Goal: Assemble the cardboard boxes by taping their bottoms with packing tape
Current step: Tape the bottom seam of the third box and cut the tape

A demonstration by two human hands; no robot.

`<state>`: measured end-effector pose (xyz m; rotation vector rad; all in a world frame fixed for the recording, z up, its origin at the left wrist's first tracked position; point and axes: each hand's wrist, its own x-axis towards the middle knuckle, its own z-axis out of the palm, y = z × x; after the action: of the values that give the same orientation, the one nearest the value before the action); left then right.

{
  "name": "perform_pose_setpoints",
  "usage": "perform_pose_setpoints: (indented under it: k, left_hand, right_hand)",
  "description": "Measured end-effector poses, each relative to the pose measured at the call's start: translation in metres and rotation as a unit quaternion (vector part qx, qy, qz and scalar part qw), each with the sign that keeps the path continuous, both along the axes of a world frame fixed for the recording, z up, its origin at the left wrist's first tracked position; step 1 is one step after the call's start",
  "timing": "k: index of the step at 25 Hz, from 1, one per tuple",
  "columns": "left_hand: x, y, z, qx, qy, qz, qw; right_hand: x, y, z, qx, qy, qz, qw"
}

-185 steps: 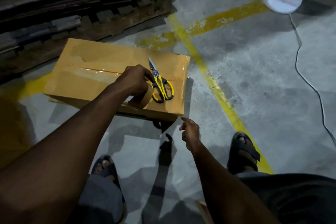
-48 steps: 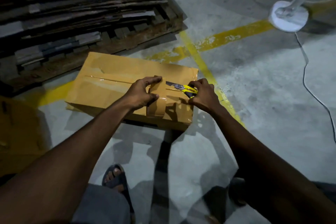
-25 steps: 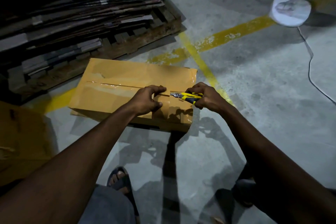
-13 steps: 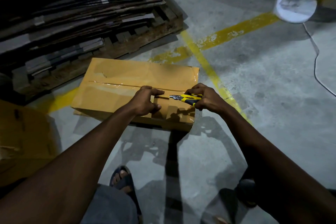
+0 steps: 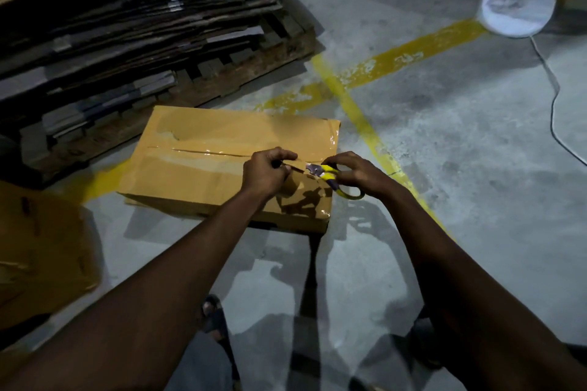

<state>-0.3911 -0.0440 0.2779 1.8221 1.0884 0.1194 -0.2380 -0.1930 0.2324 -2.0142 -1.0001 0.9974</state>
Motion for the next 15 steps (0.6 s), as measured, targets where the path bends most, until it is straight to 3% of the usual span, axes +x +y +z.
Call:
perform_pose_setpoints:
  k: [2,5,8,11,15]
  left_hand:
    - [0.012,-0.024,0.001,0.018,-0.037,-0.031,0.999]
    - [0.038,-0.062,-0.010,0.012,-0.073,-0.036,0.997]
    - [0.080,-0.101,-0.036,0.019,-0.071,-0.043,0.996]
    - [0.119,-0.134,-0.068,-0.012,-0.065,-0.076,0.995]
    - [0.149,-0.155,-0.114,0.016,-0.016,-0.172,0.985]
  right_hand:
    - [0.014,-0.003,0.005,-0.008,0.051,-0.056,0.997]
    - [0.038,-0.012,0.001,-0.025,0.021,-0.061,0.998]
    - [0.066,-0.042,-0.012,-0.015,0.079,-0.121,0.989]
    - [0.090,-0.080,-0.042,-0.034,0.081,-0.177,0.980]
    - [0.103,-0.117,-0.115,-0.075,0.068,-0.335,0.937]
